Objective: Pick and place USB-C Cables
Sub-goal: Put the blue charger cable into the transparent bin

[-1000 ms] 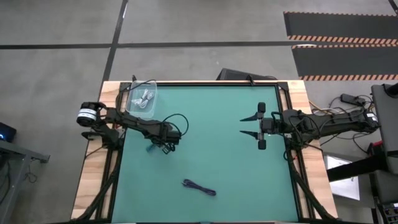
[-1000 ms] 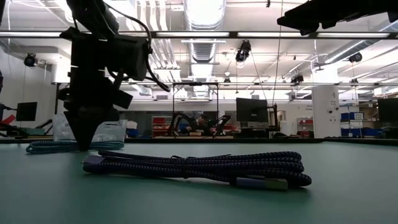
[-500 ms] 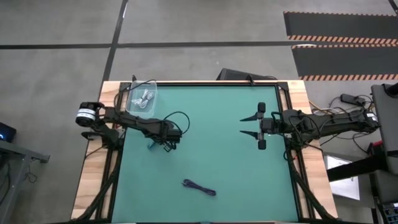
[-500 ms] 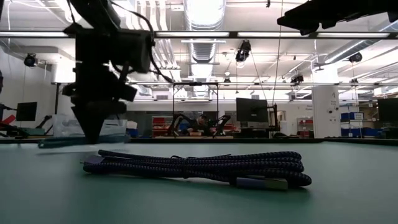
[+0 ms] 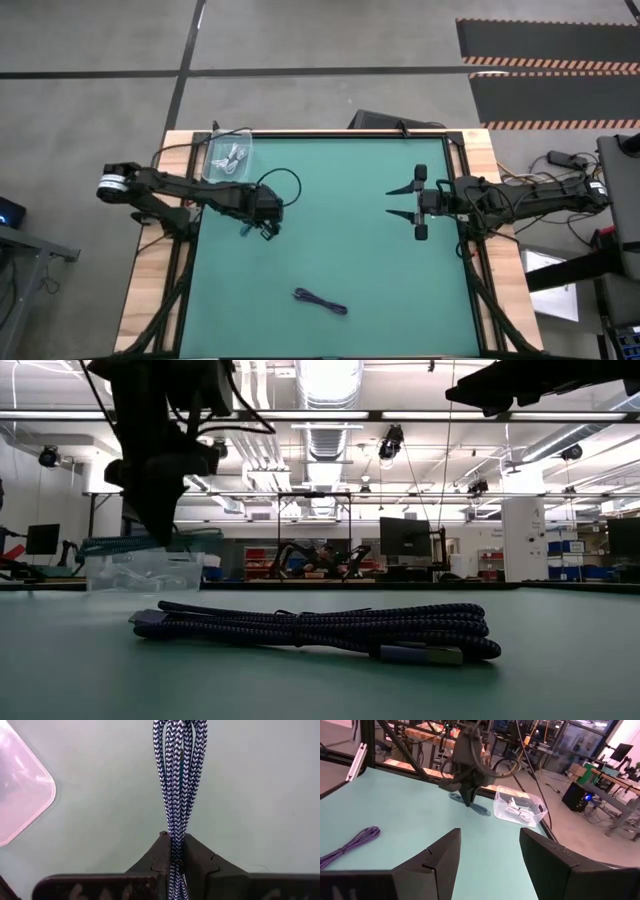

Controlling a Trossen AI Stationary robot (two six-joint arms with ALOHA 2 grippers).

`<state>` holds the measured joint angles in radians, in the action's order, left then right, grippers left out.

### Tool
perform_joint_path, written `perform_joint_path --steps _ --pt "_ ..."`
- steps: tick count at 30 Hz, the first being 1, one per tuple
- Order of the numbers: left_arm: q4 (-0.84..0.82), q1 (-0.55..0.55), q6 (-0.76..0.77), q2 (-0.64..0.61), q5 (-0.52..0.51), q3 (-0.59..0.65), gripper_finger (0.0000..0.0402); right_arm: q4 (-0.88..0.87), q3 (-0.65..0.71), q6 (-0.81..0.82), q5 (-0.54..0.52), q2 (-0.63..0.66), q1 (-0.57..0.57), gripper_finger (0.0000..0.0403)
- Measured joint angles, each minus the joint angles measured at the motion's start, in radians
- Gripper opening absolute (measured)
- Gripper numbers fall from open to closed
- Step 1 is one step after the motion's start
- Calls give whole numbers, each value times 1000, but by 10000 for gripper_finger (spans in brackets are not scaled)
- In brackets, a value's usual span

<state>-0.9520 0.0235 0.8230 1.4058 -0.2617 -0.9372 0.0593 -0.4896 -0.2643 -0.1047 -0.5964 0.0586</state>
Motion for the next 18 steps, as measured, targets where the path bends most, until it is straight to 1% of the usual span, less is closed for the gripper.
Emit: perform_joint_path --steps 7,18 --pt "-5 0 -18 -64 2 -30 12 0 0 -5 0 0 0 196" --pt "-9 -2 -28 -82 4 -35 11 1 0 -8 0 0 0 196"
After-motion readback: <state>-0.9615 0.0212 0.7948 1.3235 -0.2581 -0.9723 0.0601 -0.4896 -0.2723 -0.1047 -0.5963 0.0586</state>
